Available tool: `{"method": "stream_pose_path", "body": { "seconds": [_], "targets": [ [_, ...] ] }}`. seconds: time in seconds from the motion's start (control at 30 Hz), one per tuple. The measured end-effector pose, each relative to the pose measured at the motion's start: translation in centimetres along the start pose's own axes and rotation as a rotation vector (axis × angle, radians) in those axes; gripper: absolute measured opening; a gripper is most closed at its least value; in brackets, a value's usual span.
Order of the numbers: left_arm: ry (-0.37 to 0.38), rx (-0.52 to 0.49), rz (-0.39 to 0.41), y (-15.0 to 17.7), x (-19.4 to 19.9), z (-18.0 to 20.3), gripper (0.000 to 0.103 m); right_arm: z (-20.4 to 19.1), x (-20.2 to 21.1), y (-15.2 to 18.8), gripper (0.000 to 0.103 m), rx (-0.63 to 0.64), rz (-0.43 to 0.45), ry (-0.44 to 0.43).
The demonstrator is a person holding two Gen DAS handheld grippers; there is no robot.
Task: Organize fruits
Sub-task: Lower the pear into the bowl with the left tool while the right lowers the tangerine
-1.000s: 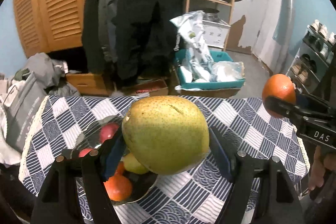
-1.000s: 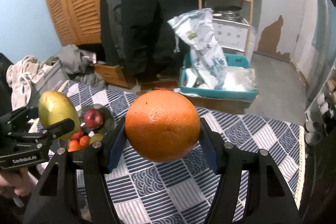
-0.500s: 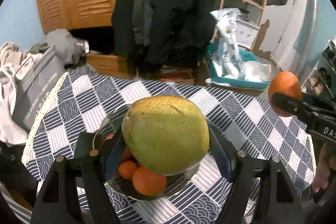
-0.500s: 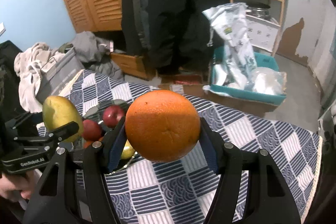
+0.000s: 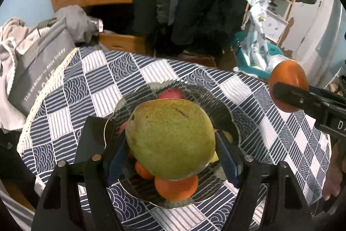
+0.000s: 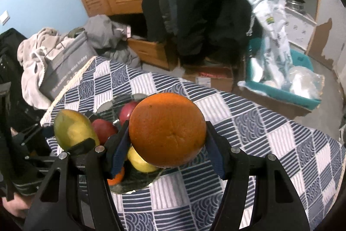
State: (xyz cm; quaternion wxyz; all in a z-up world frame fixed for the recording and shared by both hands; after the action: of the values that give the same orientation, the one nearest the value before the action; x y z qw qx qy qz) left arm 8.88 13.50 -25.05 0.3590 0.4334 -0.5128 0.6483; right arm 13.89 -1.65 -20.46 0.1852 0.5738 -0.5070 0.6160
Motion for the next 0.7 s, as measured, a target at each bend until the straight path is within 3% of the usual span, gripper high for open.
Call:
{"method": "stream_pose_path", "body": {
  "seconds": [0.43, 0.7],
  "targets": [
    [0.005, 0.08, -0.102, 1.8, -4.5, -2.4, 0.078, -1.7, -6.0, 0.4, 0.065, 0.009, -0.106, -0.045],
    [0.022, 0.11, -0.108, 2.0, -5.0, -2.8, 0.078, -2.7, -8.4, 1.1, 0.065, 0.031, -0.156, -0.057]
  ]
}}
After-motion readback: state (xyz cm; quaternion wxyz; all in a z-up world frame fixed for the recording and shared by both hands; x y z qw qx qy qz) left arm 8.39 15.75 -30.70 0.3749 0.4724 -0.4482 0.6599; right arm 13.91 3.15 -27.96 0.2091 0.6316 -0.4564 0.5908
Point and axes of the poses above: each gripper's, at about its wrist camera, not at the fingertips, and x roughly against the way its jaws point, z to its right, y to its underside, the point moved 10 cm from there along -x, roughly the way its jaws point, and after that the axes turned 14 degrees about -z, right-handed, at the moved point
